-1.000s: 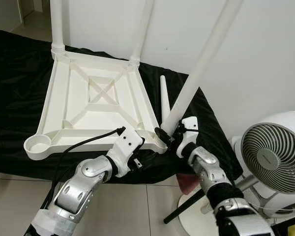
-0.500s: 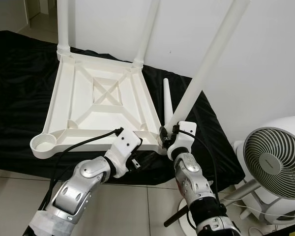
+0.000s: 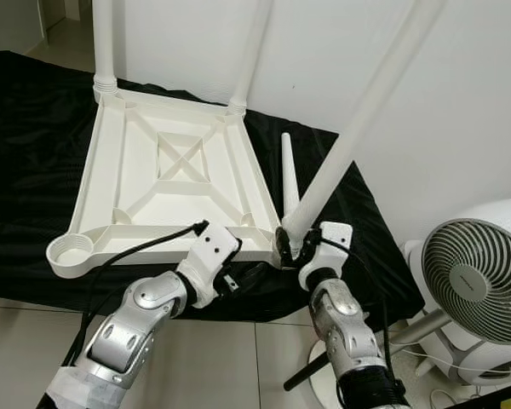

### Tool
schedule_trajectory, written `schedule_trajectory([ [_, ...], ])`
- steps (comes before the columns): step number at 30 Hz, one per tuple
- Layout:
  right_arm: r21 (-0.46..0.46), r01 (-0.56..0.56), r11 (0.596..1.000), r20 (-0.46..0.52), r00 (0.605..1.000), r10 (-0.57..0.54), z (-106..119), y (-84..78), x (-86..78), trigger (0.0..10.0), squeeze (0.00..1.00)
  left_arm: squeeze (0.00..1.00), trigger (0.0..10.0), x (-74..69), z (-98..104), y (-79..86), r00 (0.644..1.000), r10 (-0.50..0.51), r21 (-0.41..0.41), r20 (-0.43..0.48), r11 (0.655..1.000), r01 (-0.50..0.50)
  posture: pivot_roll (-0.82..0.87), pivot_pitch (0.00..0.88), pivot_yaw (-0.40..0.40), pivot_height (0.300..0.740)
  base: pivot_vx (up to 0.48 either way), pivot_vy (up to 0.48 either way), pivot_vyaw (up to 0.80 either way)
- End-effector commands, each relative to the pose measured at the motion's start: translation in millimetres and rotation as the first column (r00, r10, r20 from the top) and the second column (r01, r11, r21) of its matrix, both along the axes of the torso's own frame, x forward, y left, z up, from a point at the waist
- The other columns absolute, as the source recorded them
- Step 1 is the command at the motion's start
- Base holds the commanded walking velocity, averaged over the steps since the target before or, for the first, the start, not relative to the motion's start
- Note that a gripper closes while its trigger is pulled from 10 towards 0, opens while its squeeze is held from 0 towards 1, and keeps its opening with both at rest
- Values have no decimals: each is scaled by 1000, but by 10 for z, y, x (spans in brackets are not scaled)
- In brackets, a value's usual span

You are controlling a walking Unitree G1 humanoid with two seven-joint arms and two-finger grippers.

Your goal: Building children table

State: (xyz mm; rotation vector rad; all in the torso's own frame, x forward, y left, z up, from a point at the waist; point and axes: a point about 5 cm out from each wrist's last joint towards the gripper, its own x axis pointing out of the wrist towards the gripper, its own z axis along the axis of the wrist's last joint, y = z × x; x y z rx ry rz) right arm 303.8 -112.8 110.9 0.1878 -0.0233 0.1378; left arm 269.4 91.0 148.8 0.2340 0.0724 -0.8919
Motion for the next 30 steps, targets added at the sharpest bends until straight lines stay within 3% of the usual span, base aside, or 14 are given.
schedule_trajectory([
  [1,-13,5,1000,-9,1000,-5,-41,-112,-53,10000,847,0,10000,-22,-16,-38,1000,-27,4,0,1000,27,165,0,-242,740,0,0,0],
  [3,-12,-6,1000,-5,1000,6,-40,-118,-69,10000,847,0,10000,-22,-16,-37,1000,-27,4,1,1000,27,165,0,-242,740,0,0,0],
  [4,-11,-41,999,8,999,42,-41,-135,-119,10000,0,0,10000,2,-6,-21,1000,-17,4,8,1000,17,160,0,-241,740,0,0,0],
  [8,-48,-161,986,41,986,163,-47,-169,-285,10000,0,0,10000,163,42,98,994,96,11,41,995,-97,155,0,-238,740,0,0,0],
  [9,-54,-222,973,44,973,225,-47,-151,-334,4902,0,0,10000,254,68,182,984,163,30,73,986,-165,153,0,-237,740,0,0,0],
  [13,-77,-231,970,49,971,235,-43,-152,-337,4824,0,0,10000,348,83,262,967,238,42,91,969,-242,153,0,-240,740,0,0,0],
  [14,-74,-253,965,56,965,258,-38,-114,-341,0,0,0,10000,401,69,328,959,275,56,74,959,-279,156,0,-241,740,0,0,0],
  [17,-68,-269,961,51,961,273,-40,-98,-351,0,0,0,10000,410,48,352,958,280,76,66,956,-284,159,0,-242,740,0,0,0],
  [18,-61,-275,960,38,960,277,-56,-101,-358,10000,0,0,10000,401,-6,381,960,275,116,50,953,-279,159,1,-241,740,0,0,0],
  [22,-76,-250,965,25,967,252,-66,-176,-339,10000,0,0,10000,341,-73,397,977,210,160,26,964,-211,155,8,-238,740,0,0,0],
  [30,-95,-225,970,12,974,227,-89,-233,-307,10000,0,0,10000,261,-22,395,994,105,156,26,982,-108,149,23,-225,740,0,0,0],
])
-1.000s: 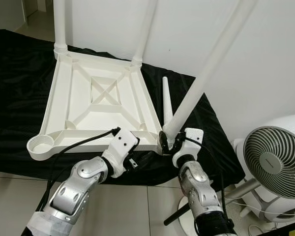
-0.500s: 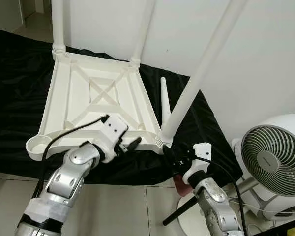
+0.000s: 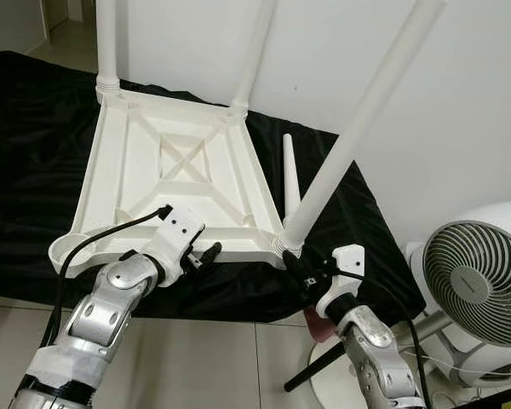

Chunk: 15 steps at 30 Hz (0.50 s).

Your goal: Building children table

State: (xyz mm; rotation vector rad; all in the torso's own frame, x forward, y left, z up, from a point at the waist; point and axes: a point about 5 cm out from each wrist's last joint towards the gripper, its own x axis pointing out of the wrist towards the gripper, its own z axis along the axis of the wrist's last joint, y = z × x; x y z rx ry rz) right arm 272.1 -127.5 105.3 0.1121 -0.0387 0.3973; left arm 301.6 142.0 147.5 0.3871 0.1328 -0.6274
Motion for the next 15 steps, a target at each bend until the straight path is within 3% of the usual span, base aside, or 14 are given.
schedule_trajectory([
  [1,-21,29,999,-18,999,-29,-32,-85,12,10000,0,0,10000,-56,-5,-108,989,-147,2,-29,989,147,148,24,-223,740,0,0,0],
  [6,-32,43,999,-30,999,-44,-79,-102,15,10000,0,0,10000,-72,-2,-113,982,-189,27,-22,981,190,142,26,-218,740,0,0,0],
  [12,-32,47,998,-32,998,-48,-83,-91,12,10000,0,0,10000,-52,-37,-109,977,-193,46,-91,979,197,136,27,-208,740,0,0,0],
  [15,-31,51,998,-31,998,-52,-89,-89,11,10000,0,0,10000,-150,-1,-169,953,-284,2,-101,958,286,134,28,-203,740,0,0,0],
])
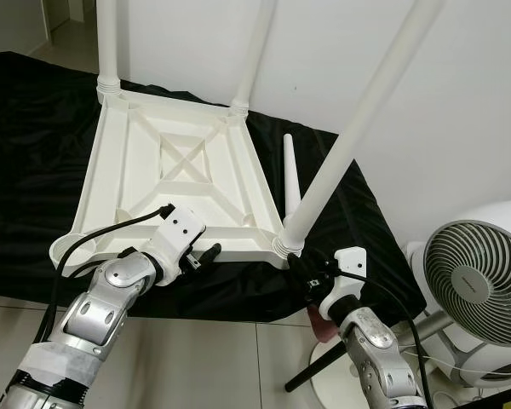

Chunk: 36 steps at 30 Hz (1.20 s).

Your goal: Building children table

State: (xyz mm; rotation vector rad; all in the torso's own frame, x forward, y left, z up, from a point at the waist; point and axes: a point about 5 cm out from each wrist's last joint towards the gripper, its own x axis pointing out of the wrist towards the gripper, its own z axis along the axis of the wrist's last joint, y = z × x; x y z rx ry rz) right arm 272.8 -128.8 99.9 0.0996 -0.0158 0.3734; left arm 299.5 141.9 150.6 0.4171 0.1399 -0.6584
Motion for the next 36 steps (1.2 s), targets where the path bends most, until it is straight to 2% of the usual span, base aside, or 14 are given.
schedule_trajectory([
  [1,-14,30,999,-10,999,-30,-34,-77,5,10000,0,0,10000,-164,-23,-182,955,-282,-27,-94,960,280,134,28,-203,740,0,0,0],
  [4,-11,32,999,-7,999,-32,-32,-68,8,10000,0,0,10000,-207,-44,-197,945,-315,-8,-93,949,315,135,25,-203,740,0,0,0],
  [11,-10,25,1000,6,1000,-25,-12,-41,22,10000,0,0,10000,-202,-102,-207,942,-317,16,-112,947,321,134,21,-203,740,0,0,0],
  [15,-12,24,1000,8,1000,-24,-7,-40,30,10000,0,0,10000,-129,-129,-199,957,-270,47,-107,960,276,133,20,-202,740,0,0,0],
  [16,-14,26,1000,11,1000,-26,-3,-42,36,10000,0,0,10000,-70,-127,-190,968,-229,51,-104,971,236,131,17,-201,740,0,0,0],
  [18,-16,29,999,14,999,-29,1,-44,40,10000,0,0,10000,15,-26,-178,980,-193,30,-56,980,195,128,15,-200,740,0,0,0],
  [22,-15,32,999,14,999,-31,-1,-50,38,10000,0,0,10000,9,132,-199,976,-219,-35,-10,975,219,129,15,-199,740,0,0,0],
  [25,-15,32,999,14,999,-31,-1,-50,38,10000,0,0,10000,9,132,-199,976,-219,-35,-10,975,219,129,15,-199,740,0,0,0],
  [26,-16,32,999,14,999,-32,-5,-48,37,10000,0,0,10000,8,185,-197,975,-224,-71,4,972,224,128,15,-199,740,0,0,0],
  [31,-19,24,1000,16,1000,-24,-5,-28,39,10000,0,0,10000,63,187,-153,984,-176,-73,12,982,177,132,15,-203,740,0,0,0],
  [36,-30,15,999,21,1000,-14,1,-18,60,10000,0,0,10000,79,66,-162,987,-152,-27,-48,988,151,136,10,-208,740,0,0,0],
])
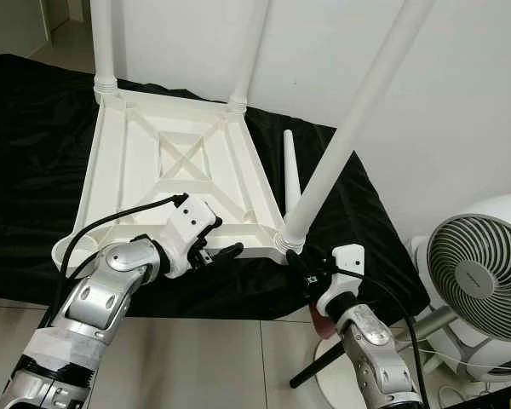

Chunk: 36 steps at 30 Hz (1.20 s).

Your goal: Building children table

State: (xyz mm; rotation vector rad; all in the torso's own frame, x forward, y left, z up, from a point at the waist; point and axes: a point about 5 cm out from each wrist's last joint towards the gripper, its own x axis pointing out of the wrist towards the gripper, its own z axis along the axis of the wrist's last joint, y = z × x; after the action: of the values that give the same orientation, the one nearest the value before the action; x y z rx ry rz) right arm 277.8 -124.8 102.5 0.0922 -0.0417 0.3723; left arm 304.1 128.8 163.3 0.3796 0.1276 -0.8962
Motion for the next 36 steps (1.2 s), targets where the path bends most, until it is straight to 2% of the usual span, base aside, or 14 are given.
schedule_trajectory([
  [1,-30,10,1000,-3,1000,-10,-19,-57,23,10000,0,0,10000,54,-128,-28,994,103,53,-26,993,-102,137,9,-209,740,0,0,0],
  [2,-30,10,1000,-3,1000,-10,-19,-57,23,10000,0,0,10000,54,-128,-28,994,103,53,-26,993,-102,137,9,-209,740,0,0,0],
  [4,-32,6,999,1,1000,-6,-7,-51,47,10000,0,0,10000,93,-230,-29,985,155,110,-74,983,-146,140,6,-211,740,0,0,0],
  [8,-35,2,999,2,1000,-2,-6,-43,53,10000,0,0,10000,117,-256,-42,979,185,119,-87,978,-174,139,4,-211,740,0,0,0],
  [11,-38,-2,999,5,1000,2,-5,-29,54,10000,0,0,10000,187,-277,-22,957,271,135,-99,957,-257,138,4,-210,740,0,0,0],
  [16,-43,-2,999,7,1000,2,-5,-26,54,10000,0,0,10000,245,-281,24,939,331,149,-91,937,-315,135,1,-205,740,0,0,0],
  [23,-47,0,999,10,1000,0,-4,-25,60,10000,0,0,10000,285,-292,55,923,374,181,-87,917,-354,135,1,-205,740,0,0,0],
  [28,-49,2,999,12,1000,-2,-3,-26,57,10000,0,0,10000,283,-300,71,924,373,214,-79,912,-350,132,7,-204,740,0,0,0],
  [29,-50,4,999,12,1000,-4,-1,-33,59,10000,0,0,9255,274,-293,65,931,357,223,-80,916,-332,131,17,-202,740,0,0,0],
  [30,-51,7,999,12,1000,-6,0,-41,63,10000,0,0,6745,262,-280,47,940,332,231,-82,924,-306,132,19,-202,740,0,0,0],
  [33,-52,8,999,13,1000,-8,3,-46,67,10000,0,0,6745,246,-267,29,949,303,241,-84,931,-276,131,20,-202,740,0,0,0],
  [34,-52,9,999,15,1000,-9,8,-45,68,10000,0,0,1882,251,-248,29,954,289,248,-85,933,-261,130,23,-196,740,0,0,0],
  [35,-52,11,999,18,1000,-10,14,-44,69,10000,0,0,1294,260,-229,33,956,281,251,-85,934,-252,127,22,-192,740,0,0,0],
  [36,-52,11,999,18,1000,-10,14,-44,69,10000,0,0,1294,260,-229,33,956,281,251,-85,934,-252,127,22,-192,740,0,0,0],
])
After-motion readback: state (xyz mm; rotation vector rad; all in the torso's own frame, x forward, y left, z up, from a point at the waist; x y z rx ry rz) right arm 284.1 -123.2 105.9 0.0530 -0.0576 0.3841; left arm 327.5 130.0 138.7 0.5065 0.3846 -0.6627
